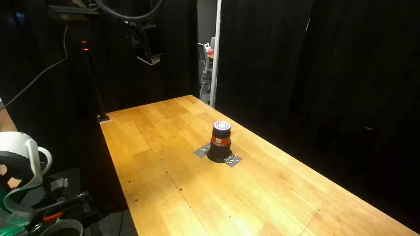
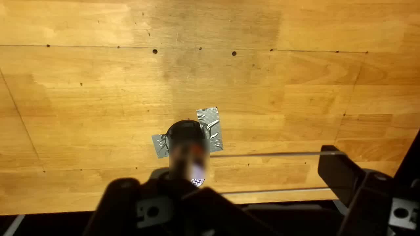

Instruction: Put a rubber band around the cup

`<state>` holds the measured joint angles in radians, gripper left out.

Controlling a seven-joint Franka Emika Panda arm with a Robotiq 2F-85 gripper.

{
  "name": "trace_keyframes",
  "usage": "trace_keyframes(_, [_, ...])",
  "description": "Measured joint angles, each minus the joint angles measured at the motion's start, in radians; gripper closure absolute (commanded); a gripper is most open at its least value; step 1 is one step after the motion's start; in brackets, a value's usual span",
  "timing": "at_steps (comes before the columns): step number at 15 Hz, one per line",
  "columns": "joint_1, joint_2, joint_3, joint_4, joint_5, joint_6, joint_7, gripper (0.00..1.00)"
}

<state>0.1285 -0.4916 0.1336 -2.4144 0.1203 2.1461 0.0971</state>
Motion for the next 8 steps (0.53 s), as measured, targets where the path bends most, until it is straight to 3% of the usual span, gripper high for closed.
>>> trace_keyframes(8, [0.000, -0.005, 0.000, 0.010, 0.000, 0.000, 0.000, 0.00])
